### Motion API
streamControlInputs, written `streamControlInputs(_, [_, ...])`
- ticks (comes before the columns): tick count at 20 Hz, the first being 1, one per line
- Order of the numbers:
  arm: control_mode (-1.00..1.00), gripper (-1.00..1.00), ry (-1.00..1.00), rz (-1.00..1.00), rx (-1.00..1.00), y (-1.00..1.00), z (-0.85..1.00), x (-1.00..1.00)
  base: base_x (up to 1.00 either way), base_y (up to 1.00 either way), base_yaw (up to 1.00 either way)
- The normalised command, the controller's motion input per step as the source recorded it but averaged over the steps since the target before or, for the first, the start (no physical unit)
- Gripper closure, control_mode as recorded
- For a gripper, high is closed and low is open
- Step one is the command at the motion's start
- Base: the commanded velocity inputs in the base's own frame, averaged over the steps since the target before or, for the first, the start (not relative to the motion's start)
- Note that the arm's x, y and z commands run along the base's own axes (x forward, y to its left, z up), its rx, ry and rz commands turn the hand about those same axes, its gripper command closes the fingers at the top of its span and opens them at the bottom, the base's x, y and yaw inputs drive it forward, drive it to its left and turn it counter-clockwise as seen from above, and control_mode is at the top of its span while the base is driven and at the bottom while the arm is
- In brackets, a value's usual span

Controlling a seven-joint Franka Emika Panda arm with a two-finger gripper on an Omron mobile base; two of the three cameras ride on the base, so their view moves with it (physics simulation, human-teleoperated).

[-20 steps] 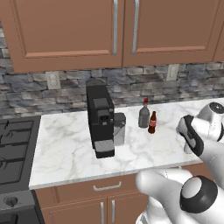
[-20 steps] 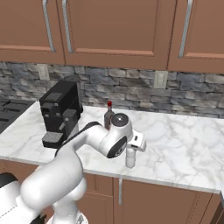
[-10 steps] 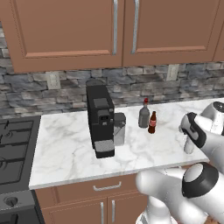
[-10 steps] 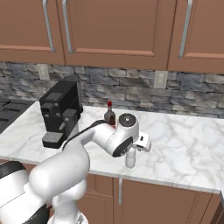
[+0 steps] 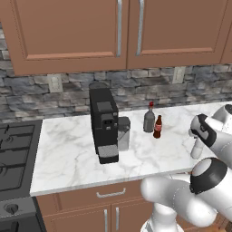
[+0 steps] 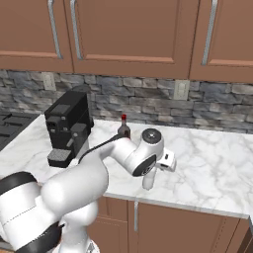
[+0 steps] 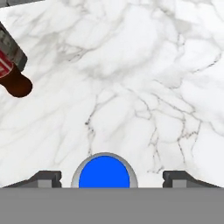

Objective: Move the drinks to the dining counter.

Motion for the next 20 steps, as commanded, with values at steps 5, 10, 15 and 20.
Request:
streamControlInputs(5, [-1.00,1.00,0.00,0.00,0.00,0.05,-0.20,0.10,0.00,0.00,0.00])
streamControlInputs(10, [-1.00,1.00,0.00,0.00,0.00,0.00,0.00,-0.01,0.00,0.00,0.00])
streamControlInputs(15, [-1.00,1.00,-0.16,0.11,0.00,-0.02,0.38,-0.33,0.00,0.00,0.00])
streamControlInputs(20, [-1.00,1.00,-0.20,0.24,0.00,0.00,0.70,-0.30,0.00,0.00,0.00])
